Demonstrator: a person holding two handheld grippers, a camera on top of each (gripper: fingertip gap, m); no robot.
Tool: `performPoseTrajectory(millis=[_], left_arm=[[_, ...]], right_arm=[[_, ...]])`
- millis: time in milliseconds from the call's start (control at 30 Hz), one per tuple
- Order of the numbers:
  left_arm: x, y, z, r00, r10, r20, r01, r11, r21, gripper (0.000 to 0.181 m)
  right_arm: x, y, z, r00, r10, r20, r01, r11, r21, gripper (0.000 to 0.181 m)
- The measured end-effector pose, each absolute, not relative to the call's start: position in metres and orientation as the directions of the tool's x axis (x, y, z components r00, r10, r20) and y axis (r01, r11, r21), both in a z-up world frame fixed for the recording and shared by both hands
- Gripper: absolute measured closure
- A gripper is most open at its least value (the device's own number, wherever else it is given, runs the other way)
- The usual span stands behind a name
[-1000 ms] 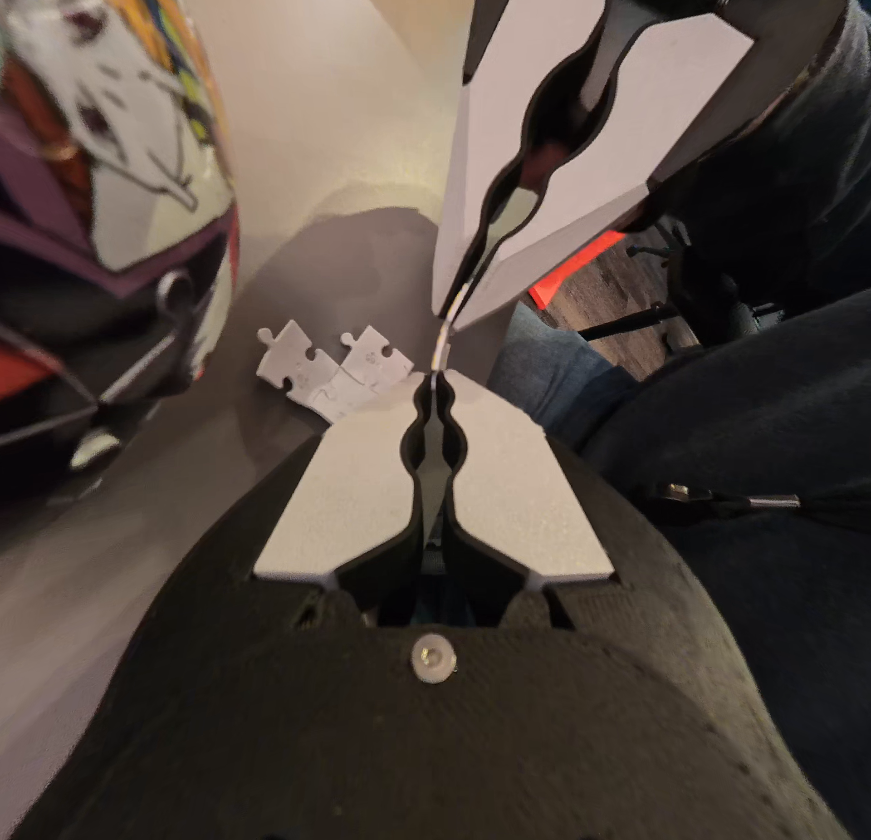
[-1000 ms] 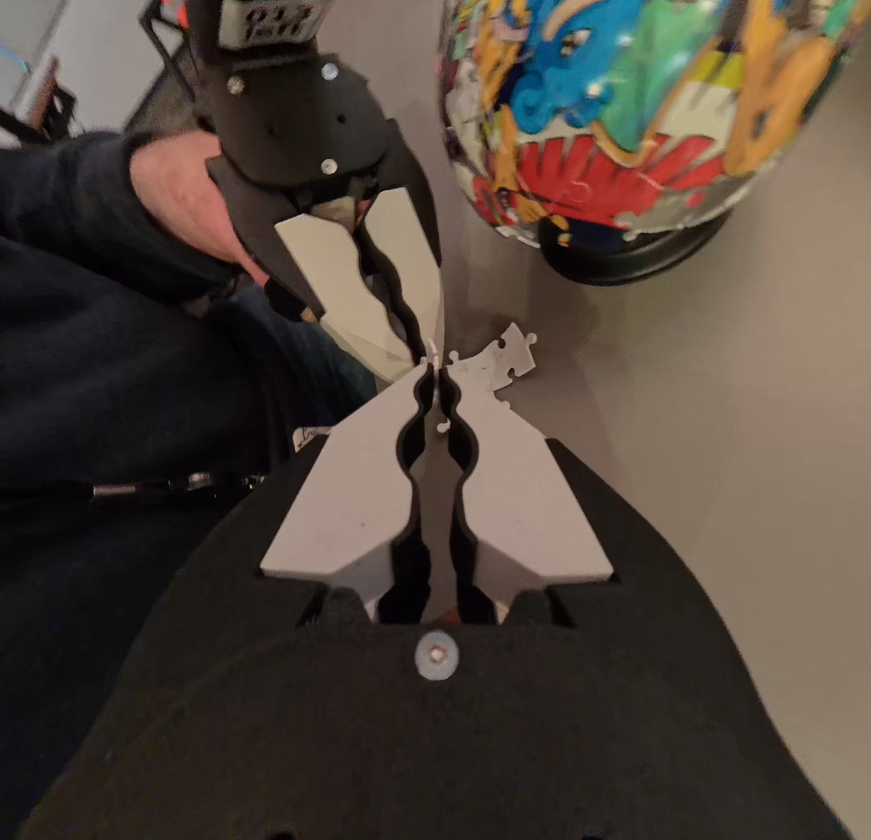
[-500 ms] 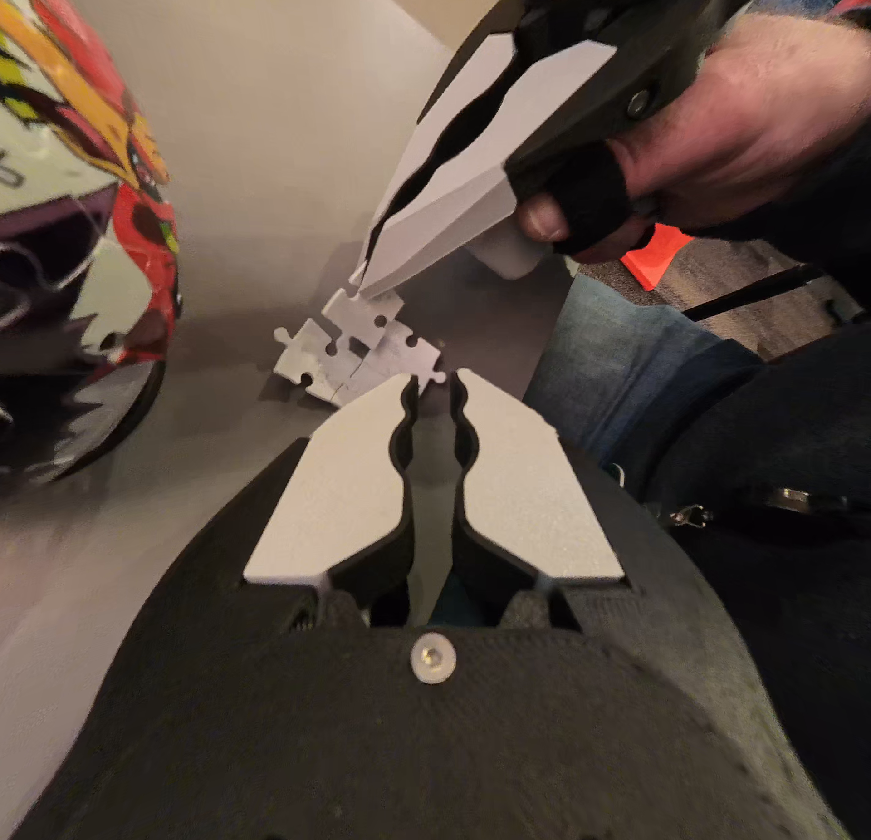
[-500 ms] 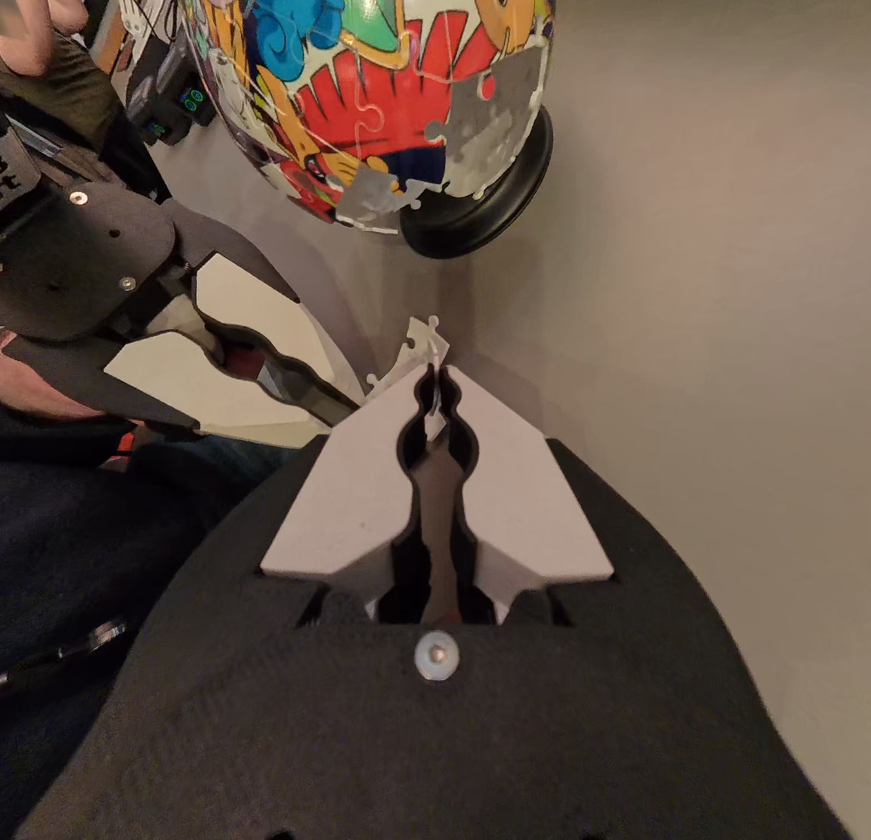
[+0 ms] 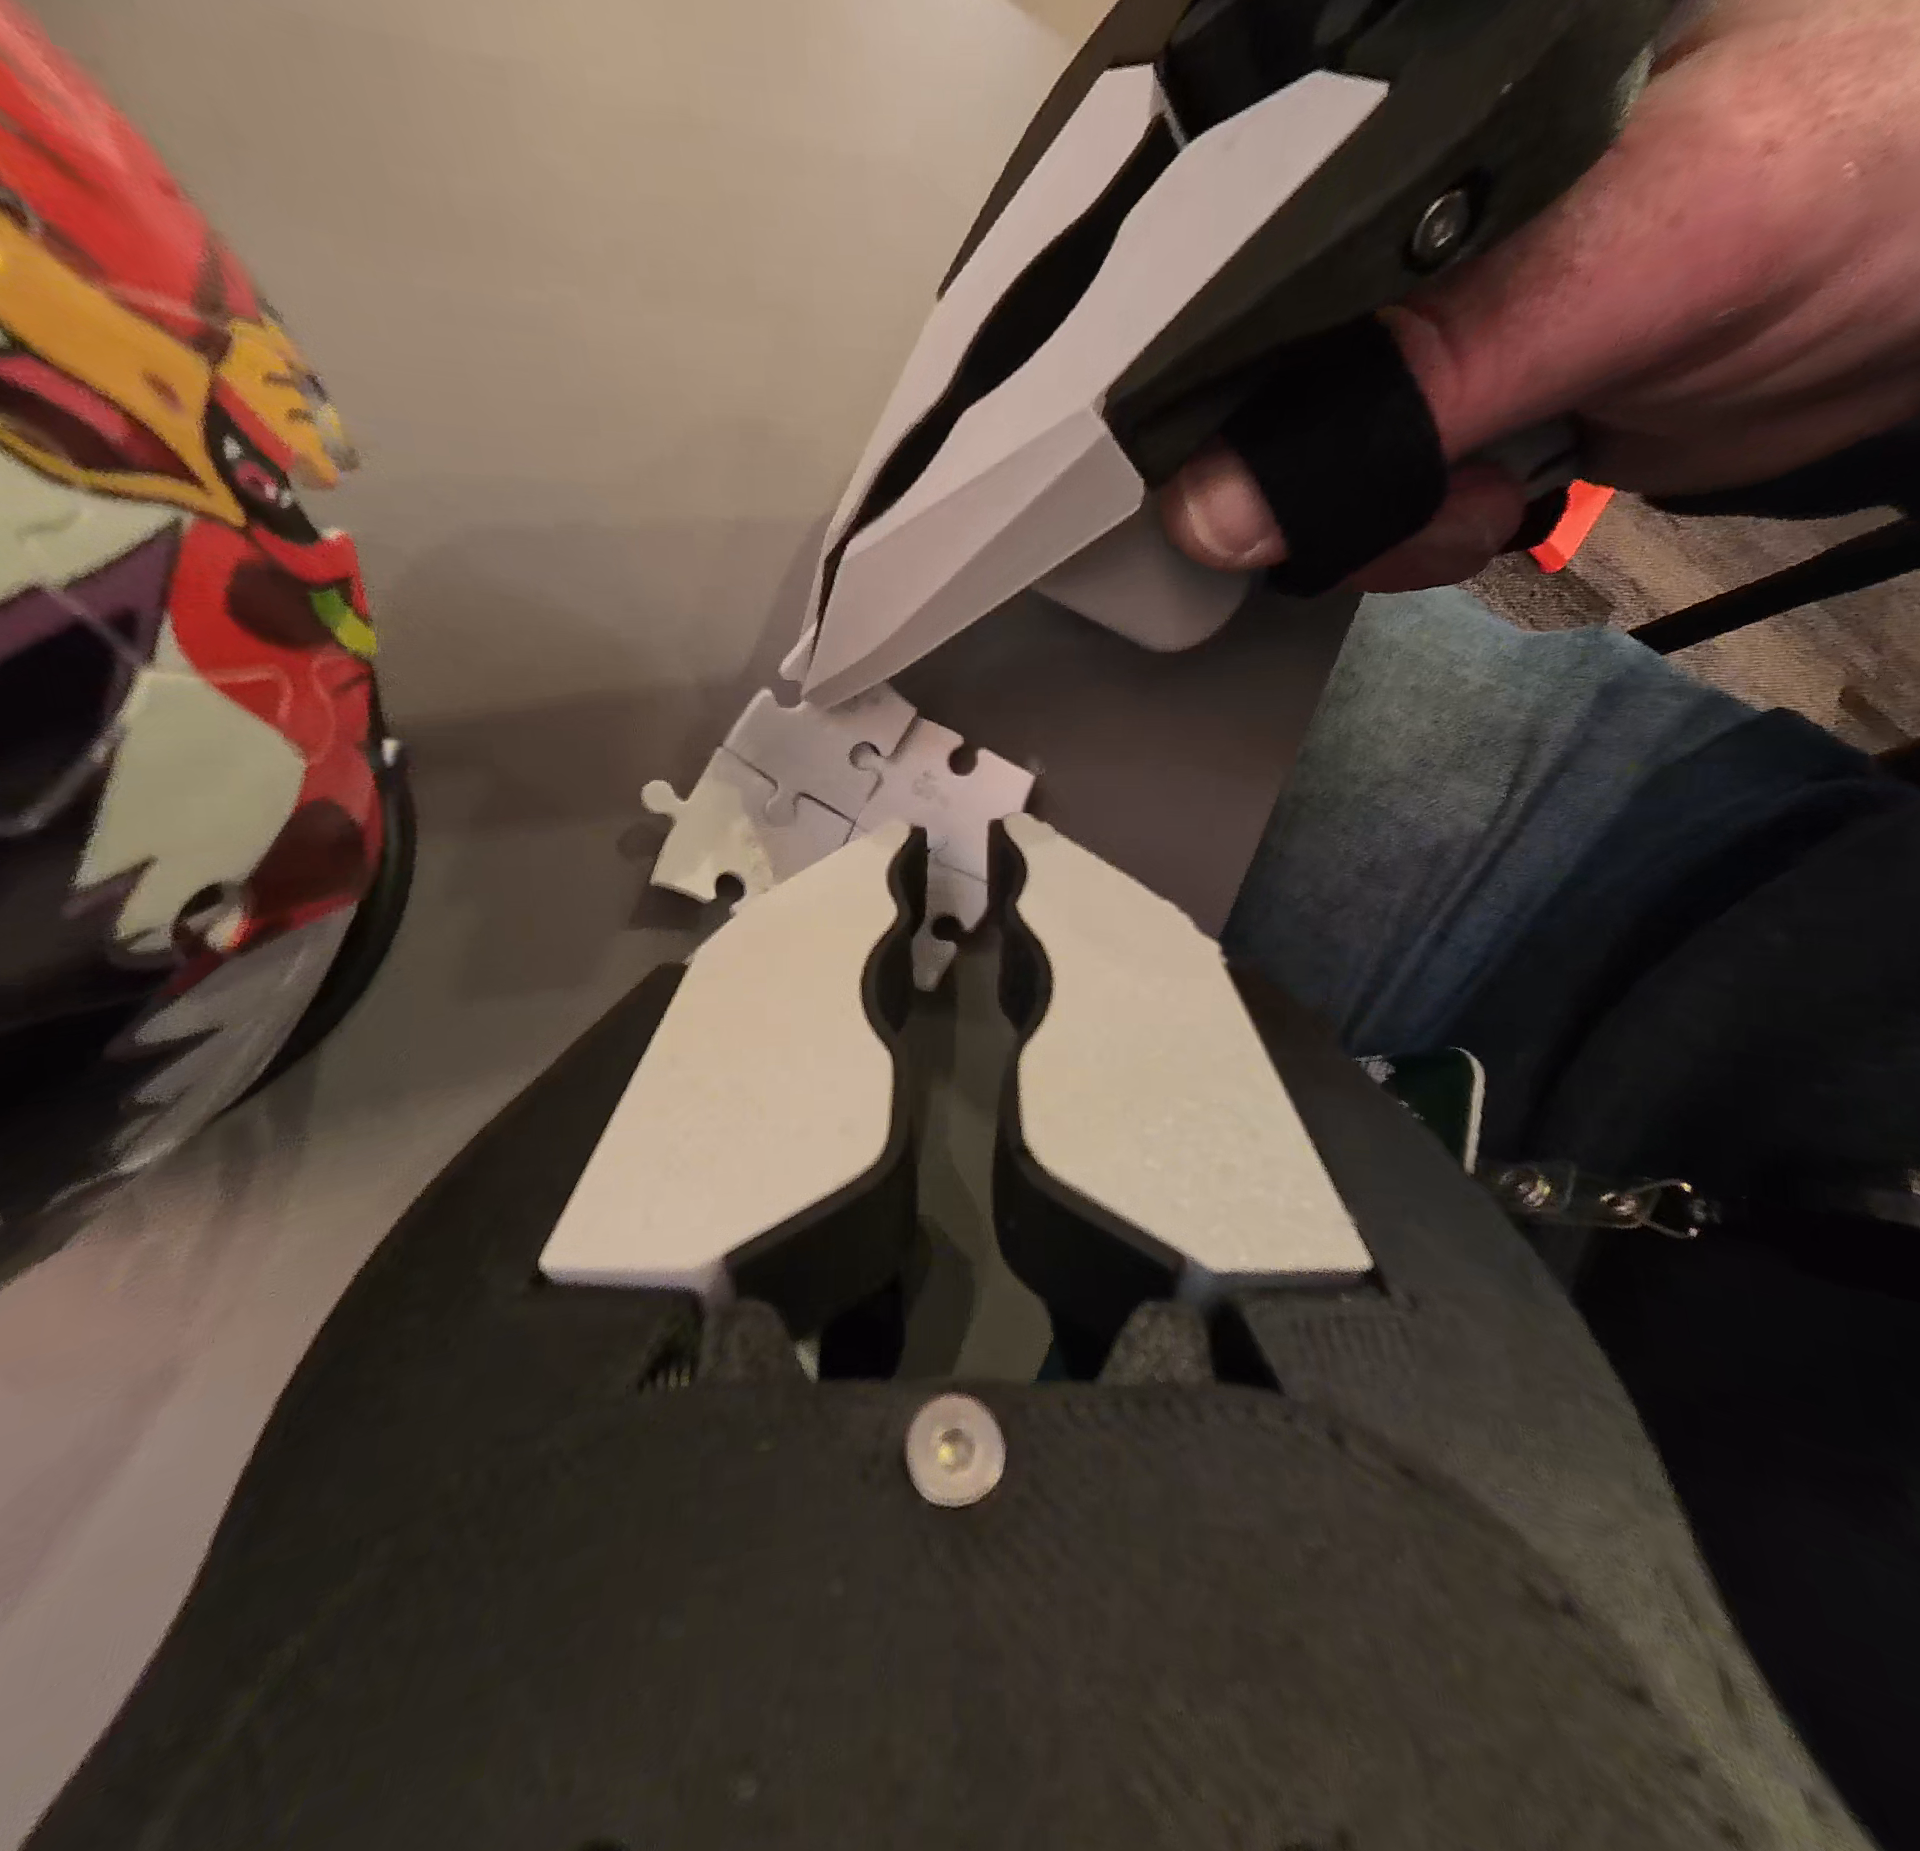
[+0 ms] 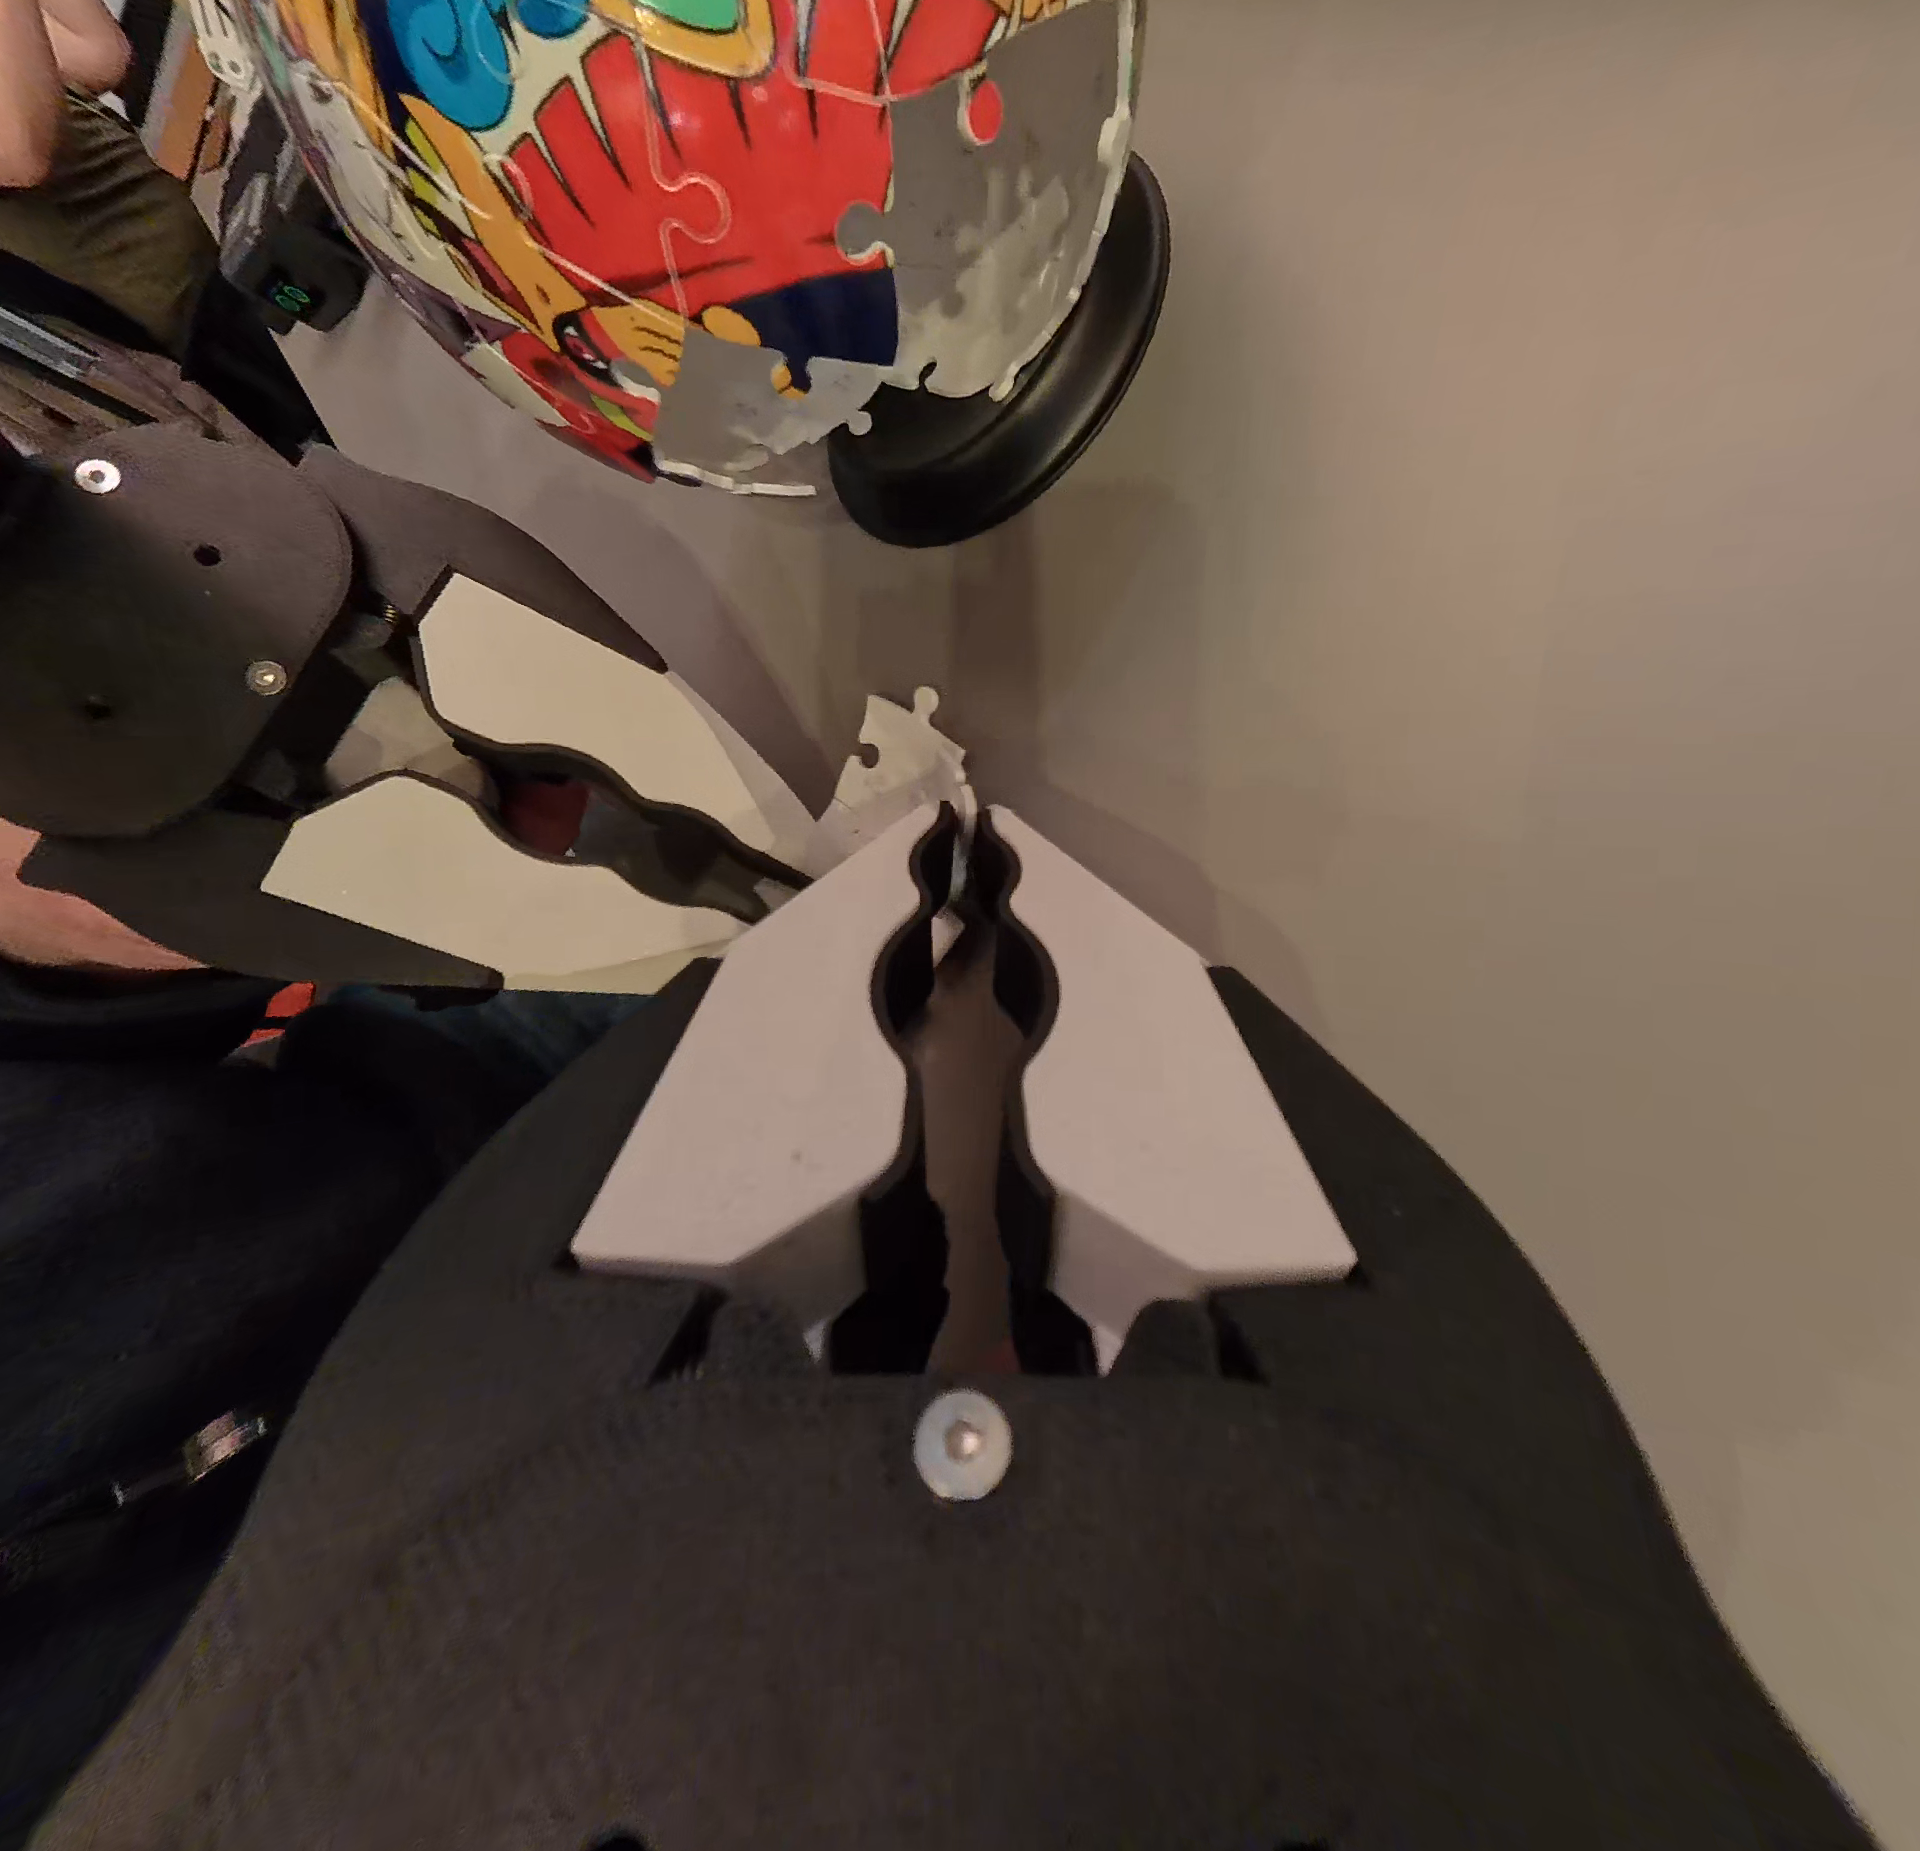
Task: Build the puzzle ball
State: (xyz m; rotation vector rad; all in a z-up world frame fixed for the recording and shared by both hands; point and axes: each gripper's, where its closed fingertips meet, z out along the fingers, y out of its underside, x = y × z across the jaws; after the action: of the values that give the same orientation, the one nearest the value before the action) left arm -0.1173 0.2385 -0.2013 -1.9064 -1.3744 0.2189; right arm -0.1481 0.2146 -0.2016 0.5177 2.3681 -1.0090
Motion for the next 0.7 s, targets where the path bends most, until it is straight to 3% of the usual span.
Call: performPoseTrajectory(millis=[267,433,500,567,700], left_arm=[[-0.118,0.236,-0.203,0.399,0.878,0.264,0.739,-0.137,-0.66,0.171],[-0.117,0.236,-0.204,0.4,0.878,0.262,0.741,-0.142,-0.656,0.172],[-0.117,0.235,-0.203,0.398,0.879,0.262,0.741,-0.139,-0.657,0.172],[-0.116,0.234,-0.203,0.396,0.881,0.261,0.74,-0.138,-0.658,0.172],[-0.115,0.233,-0.201,0.395,0.883,0.254,0.739,-0.141,-0.659,0.172]], right_arm=[[-0.149,0.216,-0.203,-0.831,0.144,-0.538,0.486,0.66,-0.573,0.162],[-0.153,0.211,-0.194,-0.919,0.078,-0.387,0.335,0.67,-0.662,0.16],[-0.15,0.209,-0.193,-0.958,0.014,-0.286,0.216,0.691,-0.69,0.162],[-0.136,0.209,-0.193,-0.958,-0.066,-0.278,0.151,0.711,-0.687,0.181],[-0.137,0.21,-0.206,-0.968,-0.052,-0.244,0.127,0.739,-0.662,0.181]])
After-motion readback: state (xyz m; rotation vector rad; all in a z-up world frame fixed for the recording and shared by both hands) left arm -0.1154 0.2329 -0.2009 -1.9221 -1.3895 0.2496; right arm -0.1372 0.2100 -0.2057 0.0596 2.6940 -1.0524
